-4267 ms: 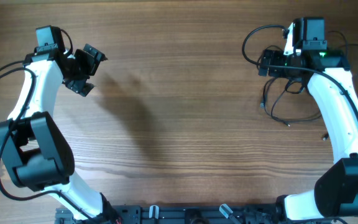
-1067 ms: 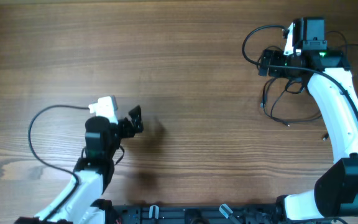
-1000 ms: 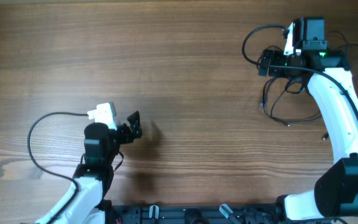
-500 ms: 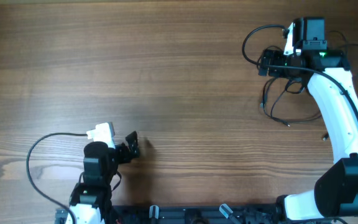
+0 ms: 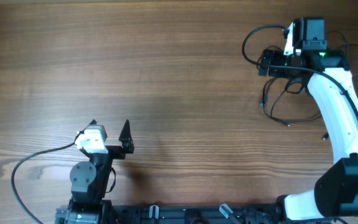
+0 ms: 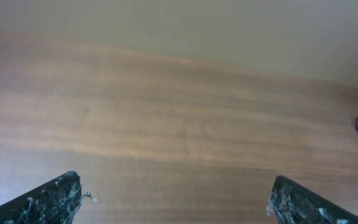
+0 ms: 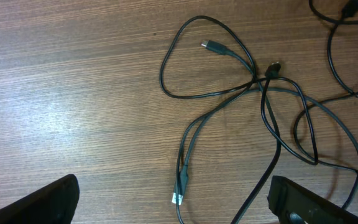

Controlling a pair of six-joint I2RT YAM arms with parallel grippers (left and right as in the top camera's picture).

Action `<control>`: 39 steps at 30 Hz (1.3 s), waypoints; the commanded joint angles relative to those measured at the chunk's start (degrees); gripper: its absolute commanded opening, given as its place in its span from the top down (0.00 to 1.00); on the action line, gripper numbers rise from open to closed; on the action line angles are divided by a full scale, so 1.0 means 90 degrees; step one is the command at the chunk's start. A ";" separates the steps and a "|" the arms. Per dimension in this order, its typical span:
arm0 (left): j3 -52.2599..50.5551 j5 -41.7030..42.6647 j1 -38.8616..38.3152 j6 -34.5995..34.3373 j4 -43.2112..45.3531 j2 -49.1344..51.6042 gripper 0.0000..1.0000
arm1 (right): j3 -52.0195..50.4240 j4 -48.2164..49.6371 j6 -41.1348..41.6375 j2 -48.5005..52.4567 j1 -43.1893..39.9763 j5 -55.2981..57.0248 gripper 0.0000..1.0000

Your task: Untangle cables

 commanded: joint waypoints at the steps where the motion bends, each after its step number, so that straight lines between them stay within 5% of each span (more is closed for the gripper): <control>1: -0.0007 -0.0066 0.0165 0.0697 -0.0070 -0.0515 0.00 | 0.0036 0.0022 -0.0017 0.0061 -0.0024 0.0109 0.00; 39: -0.0007 0.0012 0.0444 0.0974 -0.0049 -0.0780 0.00 | 0.0036 0.0022 -0.0015 0.0061 -0.0024 0.0109 0.00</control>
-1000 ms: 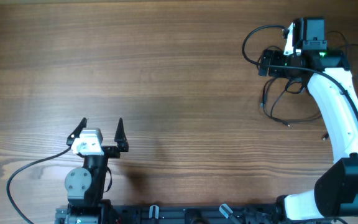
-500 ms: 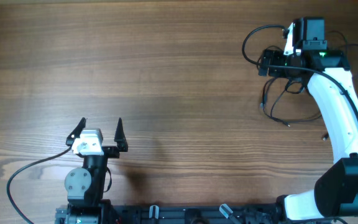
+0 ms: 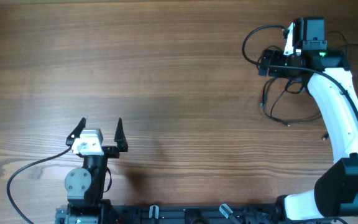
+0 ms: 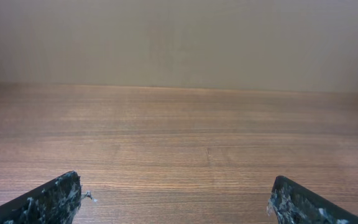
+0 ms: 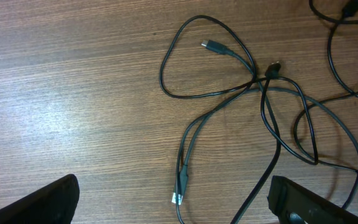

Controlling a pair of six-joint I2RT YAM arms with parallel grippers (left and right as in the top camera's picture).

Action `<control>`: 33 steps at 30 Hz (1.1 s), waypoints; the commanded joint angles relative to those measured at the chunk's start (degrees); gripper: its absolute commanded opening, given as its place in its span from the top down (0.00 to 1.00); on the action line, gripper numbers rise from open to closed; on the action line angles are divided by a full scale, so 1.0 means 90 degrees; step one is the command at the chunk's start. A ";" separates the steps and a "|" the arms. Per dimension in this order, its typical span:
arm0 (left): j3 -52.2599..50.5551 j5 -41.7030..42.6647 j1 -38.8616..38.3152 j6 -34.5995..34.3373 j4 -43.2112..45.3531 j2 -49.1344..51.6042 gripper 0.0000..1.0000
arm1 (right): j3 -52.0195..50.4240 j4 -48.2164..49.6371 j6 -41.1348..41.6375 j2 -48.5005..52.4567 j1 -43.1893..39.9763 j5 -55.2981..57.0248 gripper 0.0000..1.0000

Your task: Untangle cables

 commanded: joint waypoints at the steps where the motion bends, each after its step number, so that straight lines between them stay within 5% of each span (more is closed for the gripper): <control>1: -0.0007 0.0051 0.0053 0.0124 -0.0051 -0.0075 0.00 | 0.0034 0.0022 -0.0010 0.0061 -0.0024 0.0109 0.00; 15: -0.0007 0.0049 0.0053 0.0126 -0.0049 -0.0070 0.00 | 0.0032 0.0019 -0.0010 -0.0002 -0.0027 0.0109 0.00; 33: -0.0007 0.0049 0.0053 0.0124 -0.0049 -0.0056 0.00 | 0.0029 0.0017 -0.0012 -0.2390 -0.0024 0.0109 0.00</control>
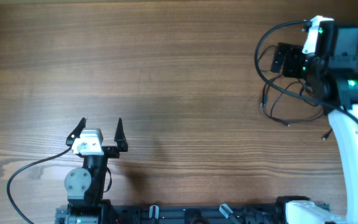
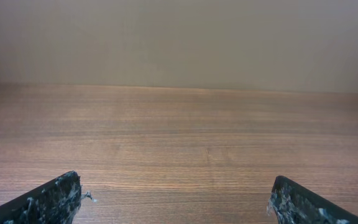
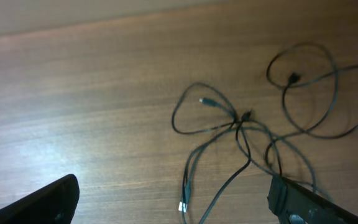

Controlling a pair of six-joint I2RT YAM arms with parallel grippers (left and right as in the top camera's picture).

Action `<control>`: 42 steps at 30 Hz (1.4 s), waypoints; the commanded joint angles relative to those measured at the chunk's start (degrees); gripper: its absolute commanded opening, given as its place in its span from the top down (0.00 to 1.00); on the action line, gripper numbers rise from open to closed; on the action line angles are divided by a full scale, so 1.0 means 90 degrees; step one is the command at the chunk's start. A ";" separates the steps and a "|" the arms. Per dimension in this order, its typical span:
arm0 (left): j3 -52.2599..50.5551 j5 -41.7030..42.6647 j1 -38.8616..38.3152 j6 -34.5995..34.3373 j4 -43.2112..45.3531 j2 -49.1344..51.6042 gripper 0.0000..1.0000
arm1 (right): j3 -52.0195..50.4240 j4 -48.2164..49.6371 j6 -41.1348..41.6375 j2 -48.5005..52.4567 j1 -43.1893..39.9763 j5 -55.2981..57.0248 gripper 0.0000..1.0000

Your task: Untangle cables

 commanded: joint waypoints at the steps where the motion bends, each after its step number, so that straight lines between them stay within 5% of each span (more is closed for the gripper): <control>1: -0.0007 0.0053 0.0053 0.0124 -0.0049 -0.0056 0.00 | 0.0032 0.0019 -0.0015 -0.0578 -0.0019 0.0109 0.00; 12: -0.0007 0.0053 0.0053 0.0124 -0.0049 -0.0056 0.00 | -0.0073 0.0017 -0.0012 -0.2152 -0.0017 0.0109 0.00; 20: -0.0005 0.0053 0.0053 0.0126 -0.0049 -0.0056 0.00 | -0.2419 -0.0056 -0.0012 -0.4473 -0.0019 0.0109 0.00; 25: -0.0007 0.0053 0.0053 0.0124 -0.0051 -0.0056 0.00 | -0.3419 -0.1520 0.0000 -0.5666 -0.0019 0.0240 0.00; 42: -0.0007 0.0053 0.0053 0.0124 -0.0051 -0.0056 0.00 | -0.5872 0.0478 0.0007 -0.8490 -0.0022 0.0007 0.00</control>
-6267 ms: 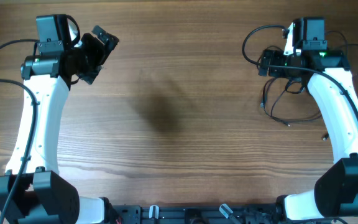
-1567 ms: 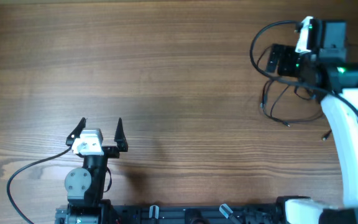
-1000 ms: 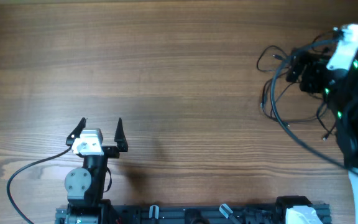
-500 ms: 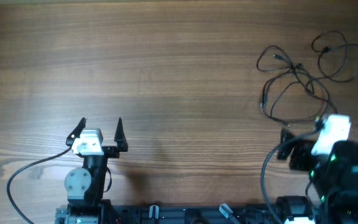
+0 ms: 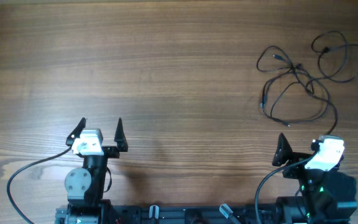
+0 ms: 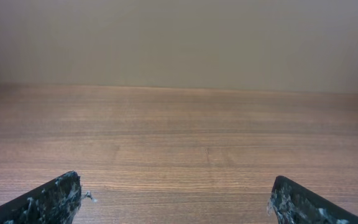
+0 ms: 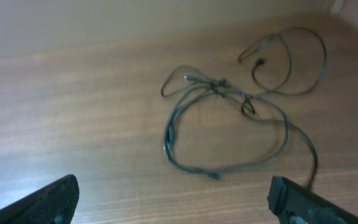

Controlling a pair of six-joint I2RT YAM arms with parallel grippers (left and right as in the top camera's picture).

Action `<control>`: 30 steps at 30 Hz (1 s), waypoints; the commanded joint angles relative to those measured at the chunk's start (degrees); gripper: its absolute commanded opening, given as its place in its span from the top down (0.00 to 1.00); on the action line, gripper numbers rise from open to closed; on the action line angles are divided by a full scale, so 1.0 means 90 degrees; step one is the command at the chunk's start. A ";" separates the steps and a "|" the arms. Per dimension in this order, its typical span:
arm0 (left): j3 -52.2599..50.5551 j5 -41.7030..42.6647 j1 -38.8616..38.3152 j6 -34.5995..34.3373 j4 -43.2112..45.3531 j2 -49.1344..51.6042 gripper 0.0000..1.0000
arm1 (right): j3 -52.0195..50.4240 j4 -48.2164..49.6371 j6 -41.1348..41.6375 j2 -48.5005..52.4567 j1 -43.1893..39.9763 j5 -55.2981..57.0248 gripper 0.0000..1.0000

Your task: Untangle cables

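Note:
Several thin black cables [image 5: 299,67] lie in a loose tangle at the far right of the wooden table [image 5: 166,62]. In the right wrist view the cables [image 7: 218,83] cross at a knot ahead of my right gripper [image 7: 176,202], with loops spreading to the right. My right gripper [image 5: 303,152] is open and empty near the table's front edge, well short of the cables. My left gripper [image 5: 98,129] is at the front left, open and empty, far from the cables. In its own view the left gripper [image 6: 176,199] faces only bare wood.
A black supply cable [image 5: 27,165] curves off the left arm's base at the front left. A dark rail [image 5: 185,211] runs along the front edge between the two arm bases. A plain wall [image 6: 179,37] stands behind the table's far edge.
My right arm has moved from above the cables at the far right back to the front edge. The cables now lie uncovered on the table. The left arm has not moved.
At first my right gripper hung open close over the tangle while the left gripper was turned to the right. Then the left gripper faced straight ahead. Later the right gripper stood higher over the cables, and now it is at the front edge, empty.

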 commanded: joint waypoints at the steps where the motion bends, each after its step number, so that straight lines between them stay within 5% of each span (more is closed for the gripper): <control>1: -0.0010 0.0051 0.0053 0.0124 -0.0049 -0.0051 0.00 | -0.0515 0.0729 0.0002 -0.0500 -0.0024 -0.0185 0.00; 17: -0.0010 0.0053 0.0053 0.0124 -0.0049 -0.0049 0.00 | -0.2324 0.7448 0.0007 -0.0508 -0.0019 -0.0347 0.00; 24: -0.0010 0.0051 0.0053 0.0126 -0.0049 -0.0049 0.00 | -0.3198 0.7798 0.0168 -0.0508 -0.0019 -0.0481 0.00; 30: -0.0010 0.0053 0.0053 0.0124 -0.0049 -0.0049 0.00 | -0.3262 0.6766 0.0342 -0.0510 -0.0019 -0.0486 0.00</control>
